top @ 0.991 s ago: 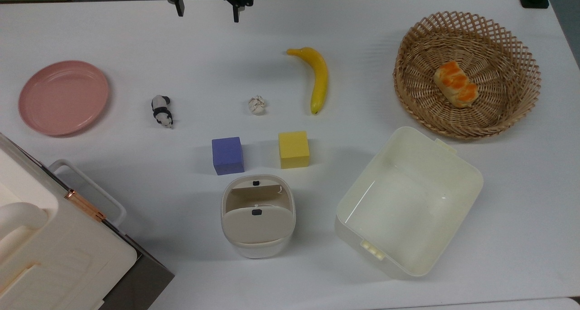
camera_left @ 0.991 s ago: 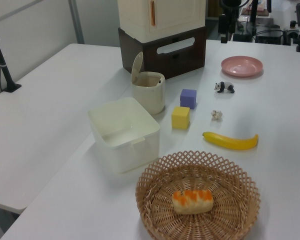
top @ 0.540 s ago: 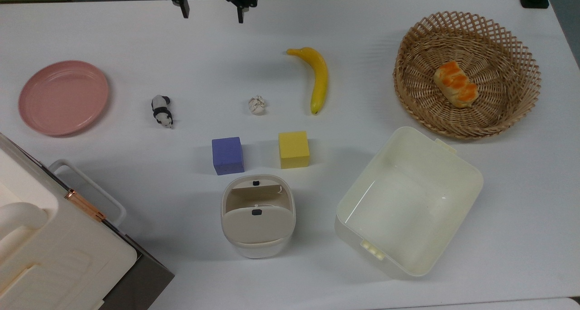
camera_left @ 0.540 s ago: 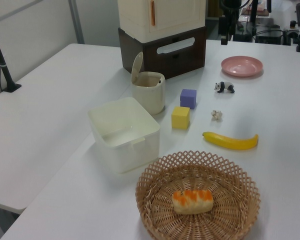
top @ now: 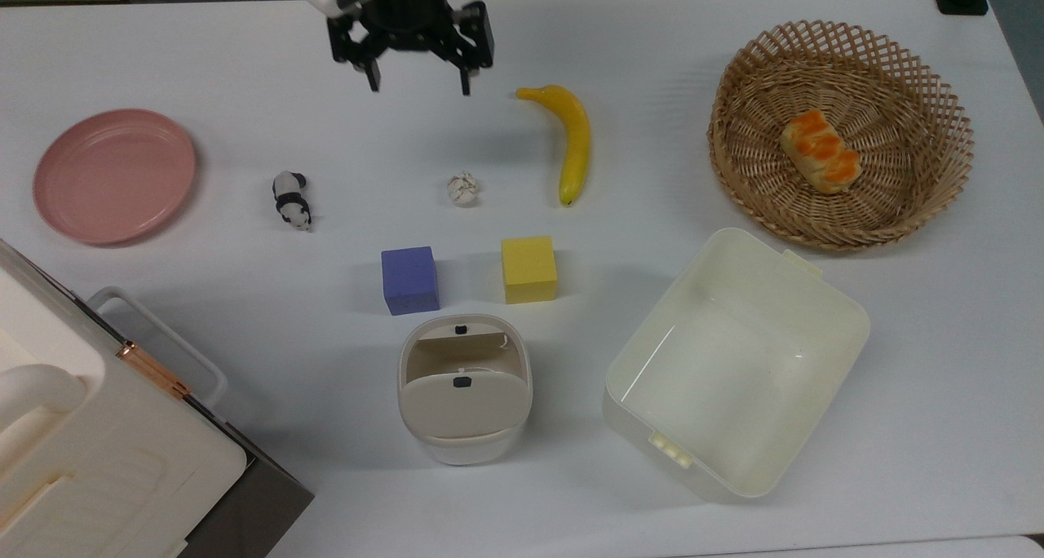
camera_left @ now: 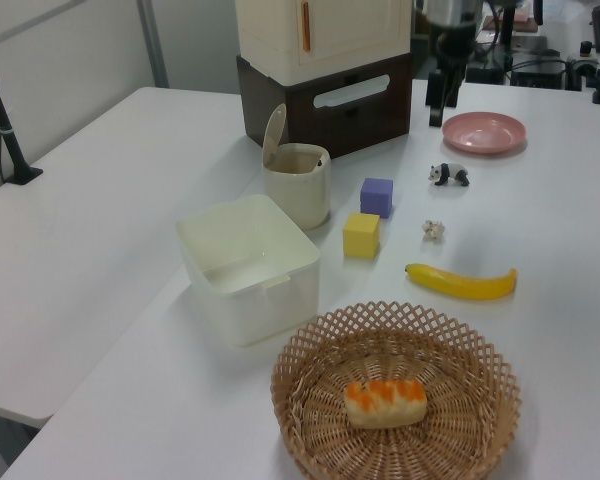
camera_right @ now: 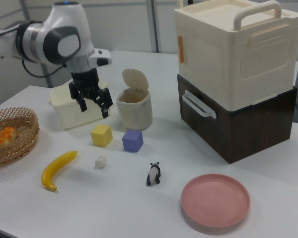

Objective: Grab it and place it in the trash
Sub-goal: 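Move the open gripper down over the small white crumpled object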

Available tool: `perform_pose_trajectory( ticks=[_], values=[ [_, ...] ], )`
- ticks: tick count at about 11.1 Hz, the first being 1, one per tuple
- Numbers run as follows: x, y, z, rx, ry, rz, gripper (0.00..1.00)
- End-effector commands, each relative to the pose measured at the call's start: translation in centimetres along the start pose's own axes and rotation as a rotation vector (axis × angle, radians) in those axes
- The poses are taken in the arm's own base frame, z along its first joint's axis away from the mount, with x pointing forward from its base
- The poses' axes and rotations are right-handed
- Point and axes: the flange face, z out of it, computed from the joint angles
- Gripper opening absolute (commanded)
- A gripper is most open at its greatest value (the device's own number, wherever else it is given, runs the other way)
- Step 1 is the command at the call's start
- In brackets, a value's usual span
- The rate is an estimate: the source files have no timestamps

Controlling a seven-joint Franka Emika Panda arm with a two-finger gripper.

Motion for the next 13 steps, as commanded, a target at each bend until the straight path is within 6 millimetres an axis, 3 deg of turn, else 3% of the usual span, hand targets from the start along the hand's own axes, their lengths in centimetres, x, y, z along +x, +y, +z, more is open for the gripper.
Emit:
perform_pose_trajectory(
  ticks=[1, 5, 8, 11, 13],
  values=[
    [-0.8, -3.7, 6.0, 0.01, 0.005, -0.042, 1.0],
    [0.4, -5.9, 15.7, -0.023, -0.043, -0.03, 1.0],
    [-0.1, -5.6, 20.3, -0.074, -0.092, -0.062, 1.0],
    [0.1, -4.9, 20.6, -0.091, -0.077, -0.068, 1.0],
    [0.1, -4.9, 20.7, -0.094, -0.081, -0.07, 0.8]
  ],
)
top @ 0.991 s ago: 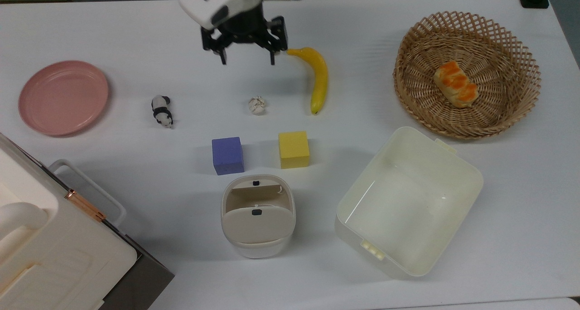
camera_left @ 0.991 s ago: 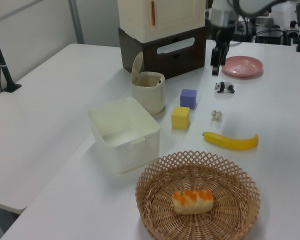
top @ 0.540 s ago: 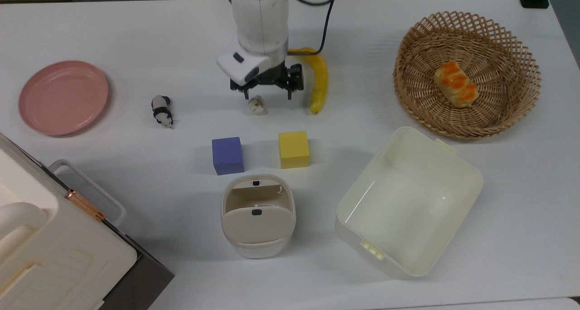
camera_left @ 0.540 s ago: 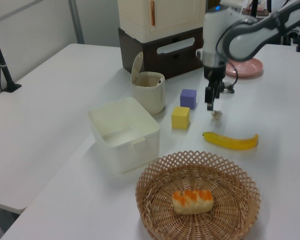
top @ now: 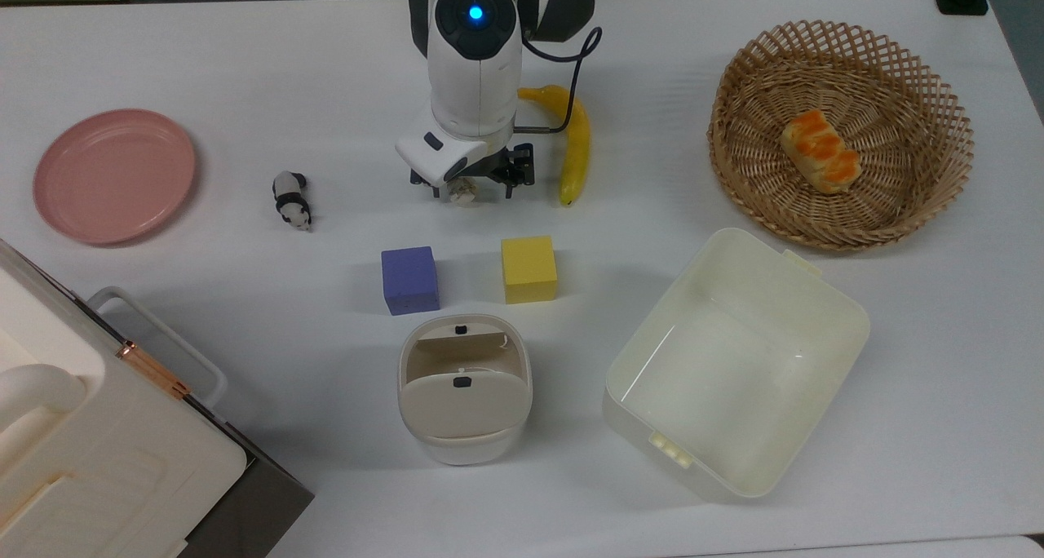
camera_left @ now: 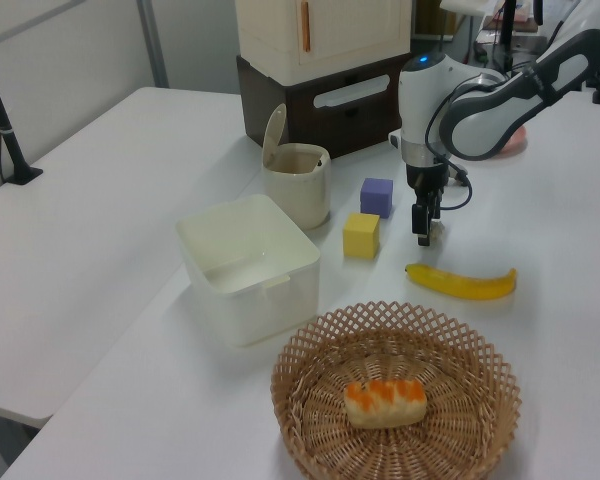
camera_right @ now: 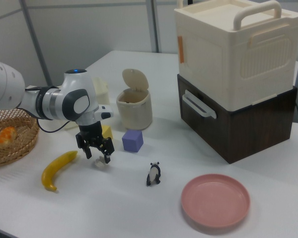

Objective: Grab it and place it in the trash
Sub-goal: 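Close the gripper on the white crumpled object and lift it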

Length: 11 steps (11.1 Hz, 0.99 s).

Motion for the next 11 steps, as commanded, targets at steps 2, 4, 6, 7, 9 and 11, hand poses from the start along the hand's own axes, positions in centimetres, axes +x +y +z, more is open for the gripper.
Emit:
perform_pose_trajectory(
  ticks=[2, 4, 6, 7, 9, 11],
  values=[
    [-0.5, 0.0, 0.0, -0.014, 0.013, 0.005, 0.49],
    [-0.4, 0.0, 0.2, -0.025, 0.01, -0.005, 0.31],
    [0.1, 0.1, -1.4, -0.027, 0.036, -0.007, 0.28],
    [0.7, 0.3, -3.1, -0.026, 0.057, 0.0, 0.28],
    [2.6, 0.5, -7.6, -0.026, 0.1, 0.011, 0.28],
    [4.2, 0.3, -11.2, -0.024, 0.181, 0.004, 0.28]
  ],
)
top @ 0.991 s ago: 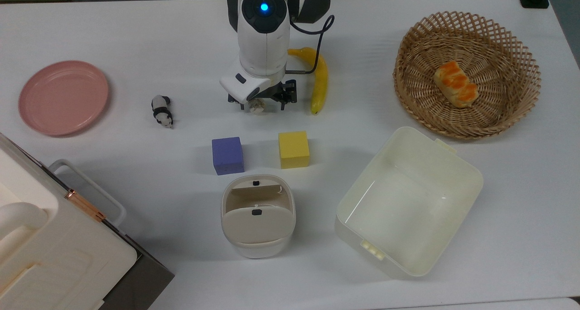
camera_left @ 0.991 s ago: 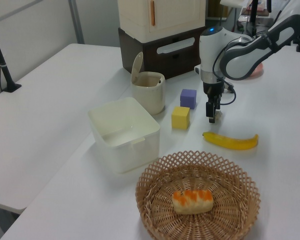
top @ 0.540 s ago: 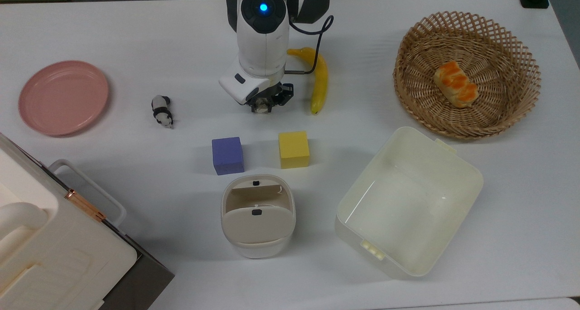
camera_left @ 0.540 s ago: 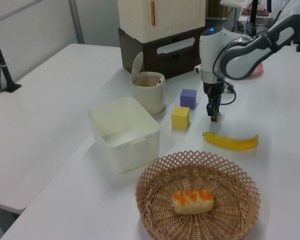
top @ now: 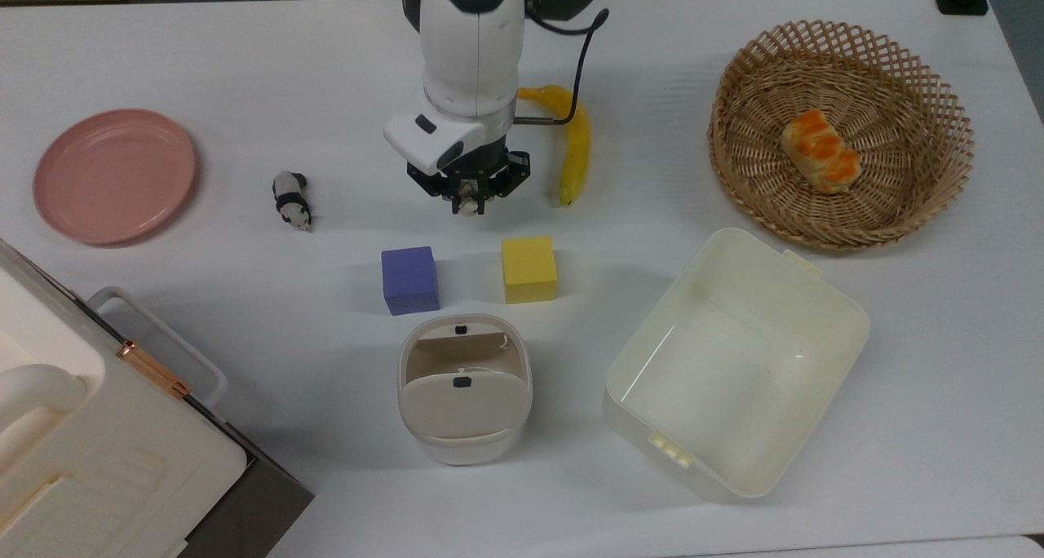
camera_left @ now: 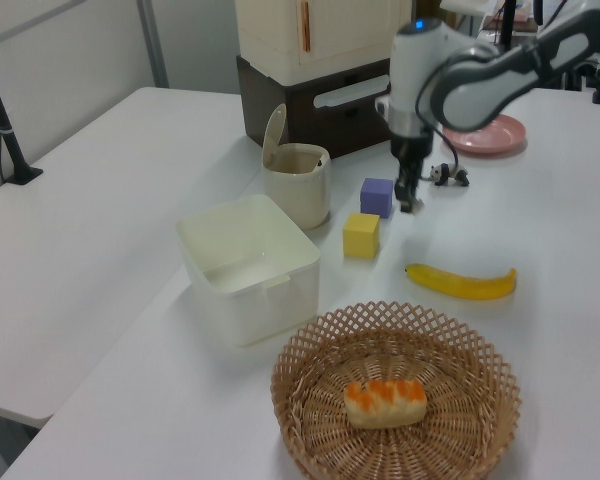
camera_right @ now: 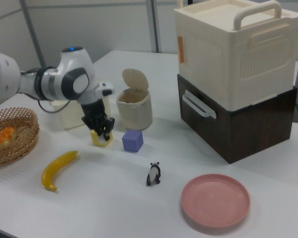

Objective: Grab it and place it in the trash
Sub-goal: 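Carry the object over the small lidded trash bin and release it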

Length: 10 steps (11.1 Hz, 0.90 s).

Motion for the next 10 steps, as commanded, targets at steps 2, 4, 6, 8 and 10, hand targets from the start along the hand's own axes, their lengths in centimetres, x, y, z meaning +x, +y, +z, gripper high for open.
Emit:
perform_pose_trajectory(
  ticks=[2, 4, 6, 8, 10],
  values=[
    [4.4, 0.0, -7.9, -0.009, 0.156, 0.006, 0.28],
    [6.6, -0.1, -10.2, -0.004, 0.249, 0.012, 0.28],
    [8.3, 0.1, -11.4, 0.012, 0.421, 0.016, 0.28],
    [10.2, 0.2, -10.1, 0.008, 0.592, -0.006, 0.31],
    [11.2, -0.1, -8.8, 0.004, 0.697, -0.031, 0.32]
  ],
)
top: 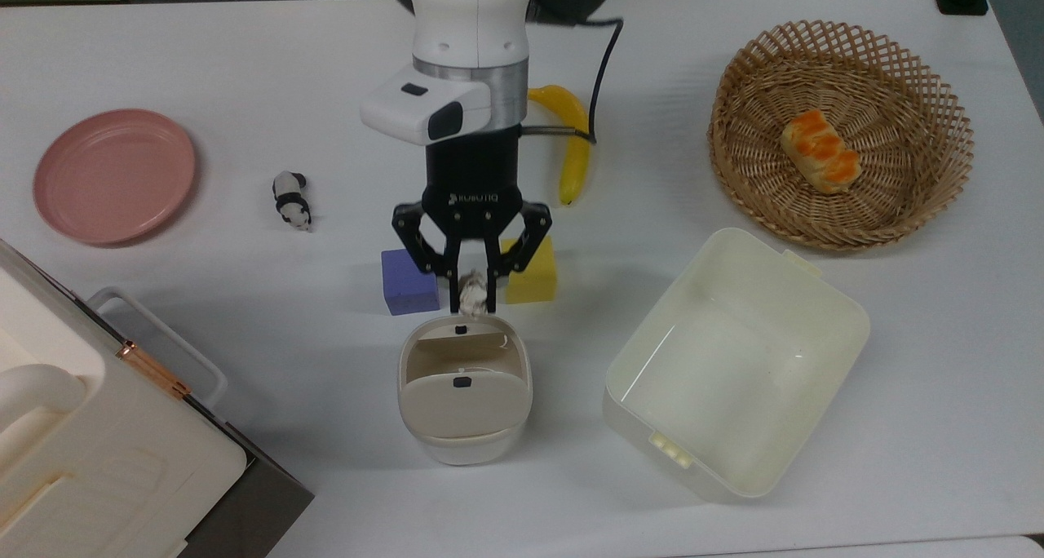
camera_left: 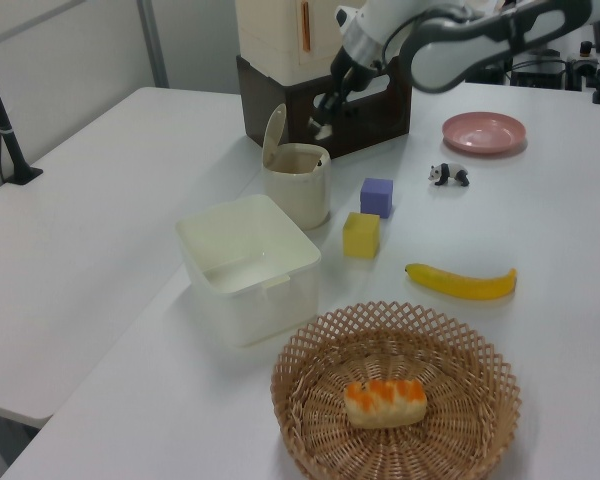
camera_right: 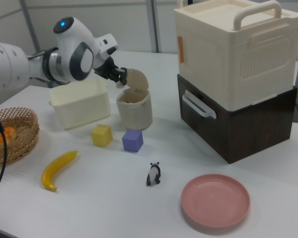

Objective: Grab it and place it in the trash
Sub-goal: 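Carry the object over the small lidded trash bin and release it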

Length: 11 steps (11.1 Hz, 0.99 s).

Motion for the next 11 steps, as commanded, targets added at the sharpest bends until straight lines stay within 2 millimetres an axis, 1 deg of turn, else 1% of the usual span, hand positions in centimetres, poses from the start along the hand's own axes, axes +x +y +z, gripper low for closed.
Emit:
perform_pose_trajectory(
  ticks=[1, 2, 3, 4, 5, 6, 7, 8, 9, 10, 11],
  values=[
    [0.2, -0.4, 2.9, -0.001, 0.129, -0.028, 0.33],
    [0.2, -0.4, 3.1, 0.002, 0.148, -0.03, 0.55],
    [0.1, -0.5, 3.1, -0.004, 0.149, -0.046, 0.59],
    [0.0, -0.6, 3.1, -0.004, 0.146, -0.045, 0.77],
    [0.0, -0.6, 3.1, -0.004, 0.144, -0.045, 0.8],
    [-0.1, -0.6, 3.2, -0.005, 0.138, -0.045, 0.8],
    [-0.7, -0.5, 3.2, -0.006, 0.122, -0.042, 0.8],
    [-1.6, -0.3, 2.7, -0.012, 0.072, -0.042, 0.8],
    [-2.7, -0.2, 1.8, -0.022, -0.017, -0.039, 0.81],
    [-3.7, -0.1, 0.3, -0.034, -0.102, -0.038, 0.85],
    [-3.8, 0.3, -1.3, -0.043, -0.162, -0.024, 0.85]
  ],
)
